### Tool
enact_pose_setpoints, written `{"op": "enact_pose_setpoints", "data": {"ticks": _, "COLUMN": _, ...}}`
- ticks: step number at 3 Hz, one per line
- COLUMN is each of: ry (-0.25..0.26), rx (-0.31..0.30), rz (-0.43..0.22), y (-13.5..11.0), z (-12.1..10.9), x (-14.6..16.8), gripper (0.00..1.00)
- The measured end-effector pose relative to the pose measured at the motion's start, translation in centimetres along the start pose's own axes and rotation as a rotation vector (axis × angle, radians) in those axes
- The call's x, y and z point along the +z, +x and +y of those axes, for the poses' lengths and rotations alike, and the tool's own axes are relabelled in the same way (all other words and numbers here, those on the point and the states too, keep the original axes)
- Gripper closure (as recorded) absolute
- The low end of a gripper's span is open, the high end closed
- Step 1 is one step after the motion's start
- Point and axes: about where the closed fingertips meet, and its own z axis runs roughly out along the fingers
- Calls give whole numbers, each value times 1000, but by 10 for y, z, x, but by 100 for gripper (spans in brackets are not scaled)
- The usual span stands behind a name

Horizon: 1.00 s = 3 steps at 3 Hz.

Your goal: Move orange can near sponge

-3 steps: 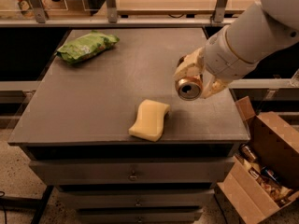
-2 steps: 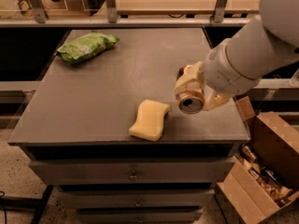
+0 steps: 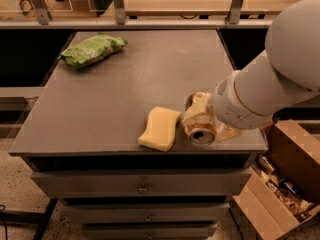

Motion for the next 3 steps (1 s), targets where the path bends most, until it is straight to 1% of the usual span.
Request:
{"op": "enact_pose_setpoints", "data": {"ticks": 1, "ry": -3, "rx": 7, "rz": -9, "y": -8, "z": 2, "x": 11, "gripper": 100}}
{"op": "enact_pose_setpoints", "data": {"ticks": 2, "ry": -1, "rx": 17, "rz": -12, "y": -11, "z": -2, "x": 18, "gripper": 82}}
{"op": "enact_pose_setpoints", "data": {"ticks": 3, "ry": -5, "rx": 36, "rz": 7, "y": -12, "z": -3, "x": 22, "gripper": 58}}
